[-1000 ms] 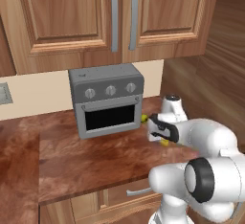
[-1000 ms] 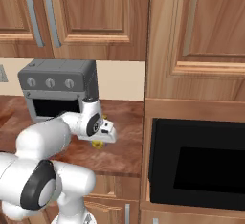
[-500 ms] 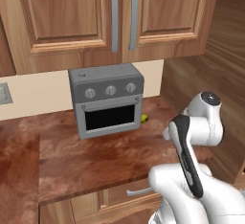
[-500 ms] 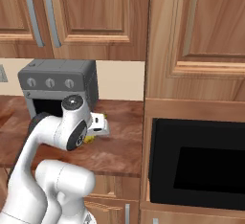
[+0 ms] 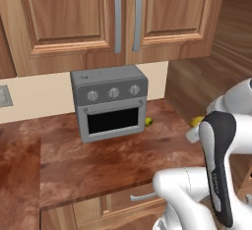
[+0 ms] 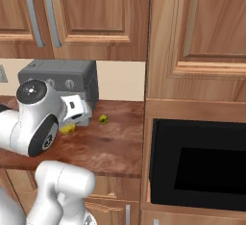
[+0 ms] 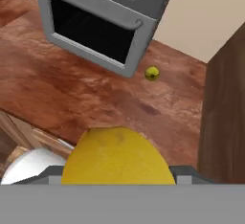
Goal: Place the beer on the top shelf of the fridge to keep it out of children's reach, and place the lemon and pear on lower shelves for easy access.
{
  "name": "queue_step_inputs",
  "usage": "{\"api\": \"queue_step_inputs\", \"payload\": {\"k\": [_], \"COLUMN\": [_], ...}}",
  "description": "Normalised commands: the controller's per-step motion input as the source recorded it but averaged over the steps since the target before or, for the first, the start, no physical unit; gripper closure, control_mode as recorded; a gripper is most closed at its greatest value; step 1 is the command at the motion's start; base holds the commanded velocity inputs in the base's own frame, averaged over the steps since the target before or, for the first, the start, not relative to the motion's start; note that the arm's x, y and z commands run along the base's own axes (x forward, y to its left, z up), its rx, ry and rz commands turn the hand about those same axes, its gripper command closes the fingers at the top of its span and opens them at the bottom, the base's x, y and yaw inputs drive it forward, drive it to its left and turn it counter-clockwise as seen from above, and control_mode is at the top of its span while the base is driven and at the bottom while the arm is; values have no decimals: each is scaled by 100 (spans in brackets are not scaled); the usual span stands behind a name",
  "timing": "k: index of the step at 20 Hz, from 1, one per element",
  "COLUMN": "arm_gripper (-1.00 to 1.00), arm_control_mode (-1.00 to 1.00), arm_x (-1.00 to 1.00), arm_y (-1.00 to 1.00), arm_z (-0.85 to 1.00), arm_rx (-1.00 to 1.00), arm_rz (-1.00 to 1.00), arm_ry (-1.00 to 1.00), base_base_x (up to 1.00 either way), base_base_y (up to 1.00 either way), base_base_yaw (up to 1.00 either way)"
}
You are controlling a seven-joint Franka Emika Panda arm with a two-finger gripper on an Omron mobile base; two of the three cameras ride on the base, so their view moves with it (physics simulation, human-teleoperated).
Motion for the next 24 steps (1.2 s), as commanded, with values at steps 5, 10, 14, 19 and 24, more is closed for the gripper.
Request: {"api": "queue_step_inputs", "payload": {"k": [5, 10, 14, 19, 24], "arm_gripper": [100, 100, 100, 100, 100], "arm_control_mode": [-100, -100, 100, 100, 100], "arm_x": [-55, -47, -61, 0, 0], "arm_y": [37, 7, 0, 0, 0], "arm_z": [44, 38, 22, 0, 0], "arm_rx": [-20, -15, -9, 0, 0], "arm_rz": [1, 0, 0, 0, 0], "arm_ry": [-3, 0, 0, 0, 0], "base_base_x": [0, 0, -25, -100, -58], "base_base_y": [0, 0, -3, -63, -96], "base_base_yaw": [0, 0, 0, -18, -49]}}
